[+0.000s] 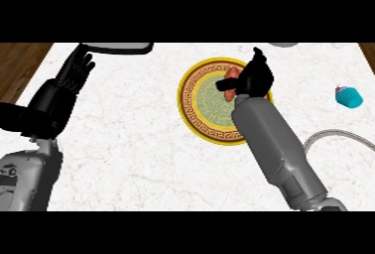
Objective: Pick the sweet potato from the placemat and place it in the plate
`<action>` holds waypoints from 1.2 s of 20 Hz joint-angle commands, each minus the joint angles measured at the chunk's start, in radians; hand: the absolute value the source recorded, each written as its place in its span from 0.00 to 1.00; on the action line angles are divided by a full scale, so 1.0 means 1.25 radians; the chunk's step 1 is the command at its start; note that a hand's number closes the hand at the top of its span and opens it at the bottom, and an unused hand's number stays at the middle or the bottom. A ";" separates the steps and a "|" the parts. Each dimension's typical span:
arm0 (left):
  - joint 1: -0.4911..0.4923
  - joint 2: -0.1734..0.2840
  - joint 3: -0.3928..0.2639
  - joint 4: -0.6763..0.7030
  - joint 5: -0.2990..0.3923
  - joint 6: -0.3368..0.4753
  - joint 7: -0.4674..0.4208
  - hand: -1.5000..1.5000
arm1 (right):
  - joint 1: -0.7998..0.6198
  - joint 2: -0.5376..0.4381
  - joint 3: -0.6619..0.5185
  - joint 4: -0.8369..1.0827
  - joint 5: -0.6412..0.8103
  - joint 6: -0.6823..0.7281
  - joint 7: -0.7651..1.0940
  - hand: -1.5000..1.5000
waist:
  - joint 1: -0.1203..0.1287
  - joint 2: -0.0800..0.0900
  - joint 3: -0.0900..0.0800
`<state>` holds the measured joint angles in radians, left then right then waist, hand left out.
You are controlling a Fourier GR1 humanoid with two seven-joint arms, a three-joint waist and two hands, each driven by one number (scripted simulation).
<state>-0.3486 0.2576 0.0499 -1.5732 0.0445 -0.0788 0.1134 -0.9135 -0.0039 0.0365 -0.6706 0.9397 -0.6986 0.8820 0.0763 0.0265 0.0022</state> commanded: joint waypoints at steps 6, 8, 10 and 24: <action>0.026 0.013 0.020 -0.027 0.020 -0.014 0.012 0.50 | -0.075 0.003 -0.055 0.067 -0.077 -0.286 -0.121 0.00 | 0.001 -0.006 0.000; -0.020 -0.011 -0.002 0.009 -0.016 0.017 0.015 0.50 | -0.050 0.003 -0.030 0.028 -0.158 -0.335 -0.169 0.00 | -0.008 -0.005 0.000; 0.022 0.004 0.011 0.006 -0.008 -0.003 -0.010 0.50 | -0.032 0.003 -0.017 0.001 -0.200 -0.355 -0.197 0.00 | -0.021 -0.012 -0.001; 0.083 0.012 0.052 -0.035 -0.009 0.010 -0.010 0.50 | 0.423 -0.003 0.104 -0.485 -0.234 -0.371 -0.274 0.00 | -0.082 -0.029 -0.002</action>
<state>-0.2615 0.2834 0.1175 -1.5928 0.0494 -0.0853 0.1002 -0.5832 -0.0069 0.1133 -1.0841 0.6420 -1.1413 0.5628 -0.0118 -0.0070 -0.0001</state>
